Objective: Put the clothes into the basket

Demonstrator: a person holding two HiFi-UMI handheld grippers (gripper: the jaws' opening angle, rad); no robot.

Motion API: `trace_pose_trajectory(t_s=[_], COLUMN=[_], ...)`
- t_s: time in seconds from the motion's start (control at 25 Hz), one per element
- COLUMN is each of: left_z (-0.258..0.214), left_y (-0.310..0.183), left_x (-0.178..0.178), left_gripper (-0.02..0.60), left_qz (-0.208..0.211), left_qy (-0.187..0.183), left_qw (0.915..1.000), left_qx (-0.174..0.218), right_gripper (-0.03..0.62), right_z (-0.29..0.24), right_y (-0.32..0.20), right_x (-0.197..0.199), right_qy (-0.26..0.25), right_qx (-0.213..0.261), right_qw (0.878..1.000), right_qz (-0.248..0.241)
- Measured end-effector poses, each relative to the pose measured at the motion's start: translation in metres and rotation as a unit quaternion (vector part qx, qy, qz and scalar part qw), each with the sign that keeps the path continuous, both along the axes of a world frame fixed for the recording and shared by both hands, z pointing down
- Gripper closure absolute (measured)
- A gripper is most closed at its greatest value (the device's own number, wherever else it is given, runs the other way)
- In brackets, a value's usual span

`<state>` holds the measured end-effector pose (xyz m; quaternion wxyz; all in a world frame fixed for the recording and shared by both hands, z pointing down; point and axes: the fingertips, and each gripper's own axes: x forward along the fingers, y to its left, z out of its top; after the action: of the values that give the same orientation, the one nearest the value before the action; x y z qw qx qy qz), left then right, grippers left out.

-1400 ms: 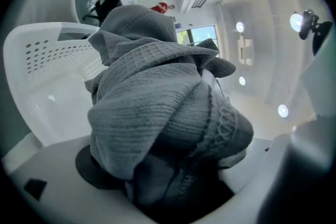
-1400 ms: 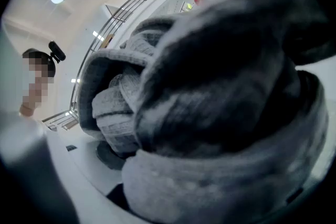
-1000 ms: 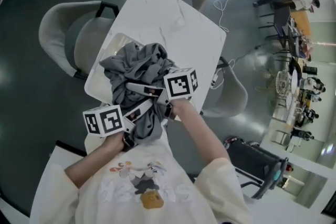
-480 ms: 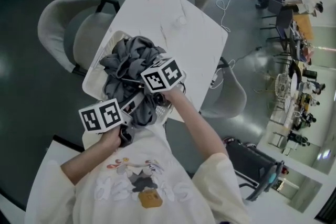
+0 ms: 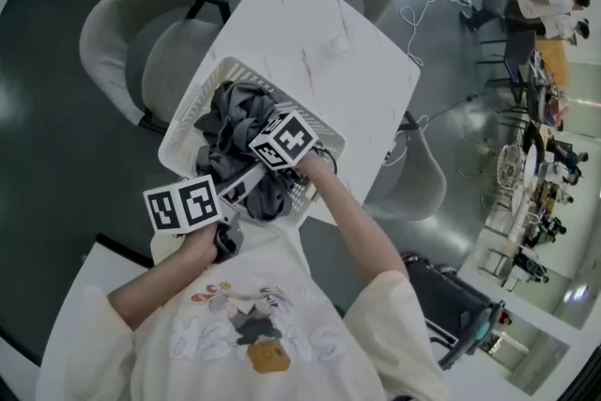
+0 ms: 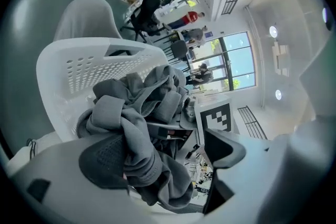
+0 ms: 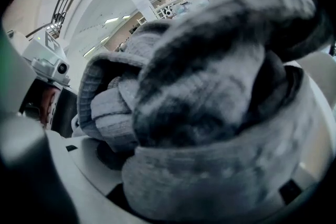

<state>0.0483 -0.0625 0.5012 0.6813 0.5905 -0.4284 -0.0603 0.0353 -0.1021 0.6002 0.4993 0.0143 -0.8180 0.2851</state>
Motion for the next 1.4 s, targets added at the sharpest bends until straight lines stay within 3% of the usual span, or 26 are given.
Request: trace_pose_trajectory(t_s=[0.16,0.36,0.6,0.92,1.4], left_z=[0.006,0.005,0.007,0.005,0.003], left_y=[0.004,0.002,-0.007,-0.011,-0.008], left_x=[-0.003,-0.005,-0.008,-0.010,-0.007], left_gripper=[0.123,0.123,0.123,0.124,0.124], left_qz=[0.000,0.002,0.005,-0.008,-0.002], left_qy=[0.003,0.007,0.006,0.015,0.005], left_qw=[0.9999,1.0000,1.0000,0.9998,0.9999], left_qx=[-0.011,-0.005,0.002,0.007,0.012], right_gripper=[0.276,0.275,0.275,0.276,0.259], right_z=[0.016,0.041,0.064,0.112,0.115], right_y=[0.003,0.002,0.002,0.026,0.028], right_x=[0.000,0.003,-0.006,0.010,0.010], right_qy=[0.006,0.017,0.005,0.038,0.032], right_qx=[-0.013,0.004,-0.019,0.005,0.016], right_qw=[1.000,1.000,1.000,0.999,0.999], right_qz=[-0.001,-0.016,0.008,-0.035,-0.019])
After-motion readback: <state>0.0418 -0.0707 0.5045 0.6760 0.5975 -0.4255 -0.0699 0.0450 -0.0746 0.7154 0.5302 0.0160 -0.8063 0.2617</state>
